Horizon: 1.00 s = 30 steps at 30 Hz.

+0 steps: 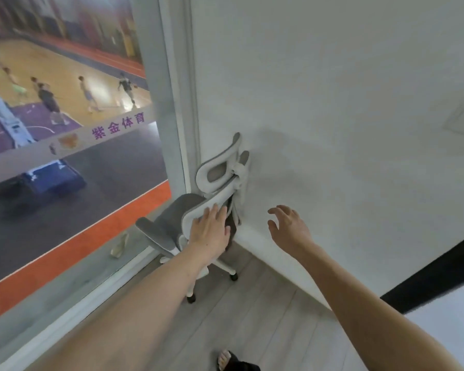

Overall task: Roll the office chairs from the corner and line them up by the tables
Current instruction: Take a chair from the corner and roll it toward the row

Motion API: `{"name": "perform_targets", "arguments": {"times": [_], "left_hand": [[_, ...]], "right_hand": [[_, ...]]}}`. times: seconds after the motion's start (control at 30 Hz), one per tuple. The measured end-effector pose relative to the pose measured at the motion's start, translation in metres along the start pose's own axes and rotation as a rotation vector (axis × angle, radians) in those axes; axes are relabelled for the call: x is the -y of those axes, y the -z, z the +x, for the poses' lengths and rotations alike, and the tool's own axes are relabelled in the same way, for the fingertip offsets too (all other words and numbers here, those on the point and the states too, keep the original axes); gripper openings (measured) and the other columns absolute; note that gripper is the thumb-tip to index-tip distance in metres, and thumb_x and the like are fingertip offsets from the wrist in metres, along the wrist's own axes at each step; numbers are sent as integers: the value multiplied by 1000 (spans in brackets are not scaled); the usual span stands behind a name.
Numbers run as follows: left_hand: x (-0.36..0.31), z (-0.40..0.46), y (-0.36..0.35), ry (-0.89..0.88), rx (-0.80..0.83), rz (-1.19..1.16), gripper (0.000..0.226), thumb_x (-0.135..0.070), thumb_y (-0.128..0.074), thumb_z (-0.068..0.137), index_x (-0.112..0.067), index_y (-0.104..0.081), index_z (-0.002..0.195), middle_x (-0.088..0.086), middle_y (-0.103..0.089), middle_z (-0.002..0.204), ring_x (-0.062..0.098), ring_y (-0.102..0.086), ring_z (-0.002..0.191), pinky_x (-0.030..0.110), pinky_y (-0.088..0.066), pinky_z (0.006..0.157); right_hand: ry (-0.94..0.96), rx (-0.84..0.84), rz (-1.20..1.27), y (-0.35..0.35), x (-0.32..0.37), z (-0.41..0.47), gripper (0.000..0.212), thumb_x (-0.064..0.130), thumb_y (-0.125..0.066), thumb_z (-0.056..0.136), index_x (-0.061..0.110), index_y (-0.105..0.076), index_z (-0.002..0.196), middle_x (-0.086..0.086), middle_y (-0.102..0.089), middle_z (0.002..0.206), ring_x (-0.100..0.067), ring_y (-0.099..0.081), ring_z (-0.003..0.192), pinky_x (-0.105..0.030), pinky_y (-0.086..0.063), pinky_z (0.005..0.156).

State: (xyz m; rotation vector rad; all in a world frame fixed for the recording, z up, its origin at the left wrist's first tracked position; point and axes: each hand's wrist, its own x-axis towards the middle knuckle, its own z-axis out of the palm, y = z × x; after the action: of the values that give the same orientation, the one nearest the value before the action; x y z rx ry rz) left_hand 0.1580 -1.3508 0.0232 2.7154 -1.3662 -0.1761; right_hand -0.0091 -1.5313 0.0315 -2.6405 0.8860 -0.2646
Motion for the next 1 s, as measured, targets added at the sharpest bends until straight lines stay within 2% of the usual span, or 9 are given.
{"name": "perform_targets", "arguments": {"times": [0.17, 0.3, 0.43, 0.67, 0.8, 0.9, 1.0], "left_hand": [[6, 84, 4, 69, -9, -47, 61, -38, -39, 107, -18, -18, 161, 10, -10, 172, 32, -16, 157, 60, -32, 118], [5, 131, -7, 127, 36, -85, 65, -38, -36, 108, -17, -11, 164, 8, -6, 174, 29, -12, 159, 59, -26, 122], [2, 158, -19, 185, 90, -66, 68, -37, -33, 109, -17, -1, 165, 6, 2, 174, 28, -5, 160, 59, -19, 125], [-12, 193, -39, 354, 162, -87, 71, -39, -29, 109, -21, 10, 165, 0, 12, 174, 29, 6, 160, 65, -7, 125], [-18, 199, -57, 501, 165, -121, 72, -42, -27, 108, -25, 15, 164, -6, 16, 173, 24, 11, 160, 71, -2, 122], [-32, 206, -57, 613, 160, -155, 69, -42, -23, 108, -29, 16, 164, -10, 18, 172, 22, 15, 159, 72, 3, 121], [-50, 213, -54, 731, 141, -188, 67, -41, -22, 108, -33, 14, 164, -13, 17, 172, 21, 17, 159, 75, 6, 119]], "right_hand": [[54, 63, -23, -5, -14, 91, 38, 35, -48, 105, 26, -53, 142, 1, -47, 152, -24, -40, 143, -44, -40, 114], [77, 108, -37, -8, -29, 158, 39, 34, -48, 105, 27, -53, 143, 2, -45, 154, -23, -39, 144, -46, -38, 115], [128, 184, -55, -15, -36, 211, 44, 34, -46, 105, 27, -47, 148, 1, -42, 157, -24, -36, 146, -45, -36, 117], [303, 266, -36, -30, -50, 295, 45, 28, -45, 105, 22, -43, 150, -4, -43, 153, -30, -40, 141, -46, -43, 109], [356, 367, -39, -45, -60, 344, 52, 34, -43, 105, 23, -35, 155, -8, -30, 164, -33, -27, 151, -51, -38, 114], [409, 433, -6, -51, -67, 369, 49, 38, -35, 105, 21, -39, 151, -8, -34, 160, -33, -28, 150, -50, -37, 114], [495, 476, -37, -57, -72, 398, 66, 54, -19, 98, 30, -28, 158, -10, -24, 168, -30, -17, 155, -53, -29, 121]]}}
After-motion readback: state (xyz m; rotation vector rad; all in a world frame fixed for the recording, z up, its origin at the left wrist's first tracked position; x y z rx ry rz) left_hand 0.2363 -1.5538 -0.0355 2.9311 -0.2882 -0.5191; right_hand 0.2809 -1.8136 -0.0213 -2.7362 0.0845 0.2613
